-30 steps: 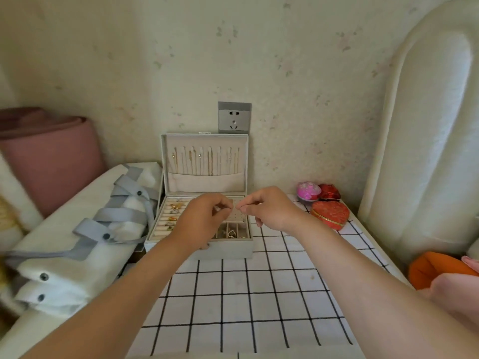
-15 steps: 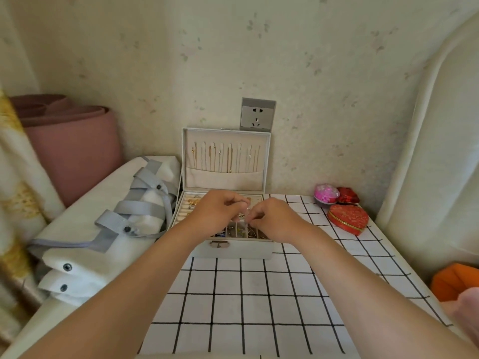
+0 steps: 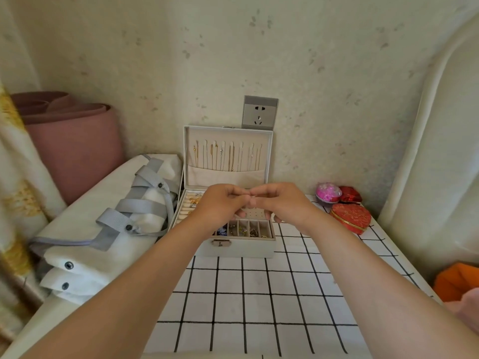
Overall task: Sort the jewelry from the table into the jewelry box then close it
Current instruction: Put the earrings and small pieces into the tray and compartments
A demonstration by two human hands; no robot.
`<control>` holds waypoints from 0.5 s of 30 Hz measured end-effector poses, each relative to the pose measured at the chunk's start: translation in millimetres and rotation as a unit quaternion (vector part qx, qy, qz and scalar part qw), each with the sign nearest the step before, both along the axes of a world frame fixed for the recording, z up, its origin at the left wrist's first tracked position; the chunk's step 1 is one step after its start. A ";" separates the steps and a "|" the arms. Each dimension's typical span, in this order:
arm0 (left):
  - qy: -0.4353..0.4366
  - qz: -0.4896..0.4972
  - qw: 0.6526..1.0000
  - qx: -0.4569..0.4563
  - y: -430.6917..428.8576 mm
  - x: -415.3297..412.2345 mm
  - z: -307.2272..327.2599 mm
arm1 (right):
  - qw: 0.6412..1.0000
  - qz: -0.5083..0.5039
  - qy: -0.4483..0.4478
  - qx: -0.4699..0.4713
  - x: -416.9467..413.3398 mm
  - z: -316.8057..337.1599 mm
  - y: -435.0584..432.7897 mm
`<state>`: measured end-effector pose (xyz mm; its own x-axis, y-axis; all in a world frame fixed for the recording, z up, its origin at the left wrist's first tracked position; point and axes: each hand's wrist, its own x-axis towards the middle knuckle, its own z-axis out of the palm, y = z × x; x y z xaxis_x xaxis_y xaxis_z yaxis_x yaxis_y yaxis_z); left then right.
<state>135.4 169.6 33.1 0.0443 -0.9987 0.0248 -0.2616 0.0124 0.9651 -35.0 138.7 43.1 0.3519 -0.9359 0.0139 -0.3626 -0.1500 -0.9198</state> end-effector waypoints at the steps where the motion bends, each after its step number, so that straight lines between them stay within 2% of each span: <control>1: 0.007 0.006 1.000 0.001 0.0 -1.7 0.2 | 1.000 -0.004 -0.008 -0.007 0.1 -0.4 -0.3; 5: 0.007 0.017 1.000 0.013 -0.2 -4.2 -2.9 | 0.999 -0.017 -0.003 -0.028 -1.6 -2.7 -3.0; 11: -0.012 -0.005 1.000 0.025 -0.7 -8.2 -5.2 | 0.994 -0.002 0.095 -0.046 -9.2 -7.3 -9.5; 15: 0.011 -0.010 0.999 0.038 -0.1 -10.2 -3.2 | 0.992 -0.012 0.092 -0.084 -11.2 -11.1 -10.3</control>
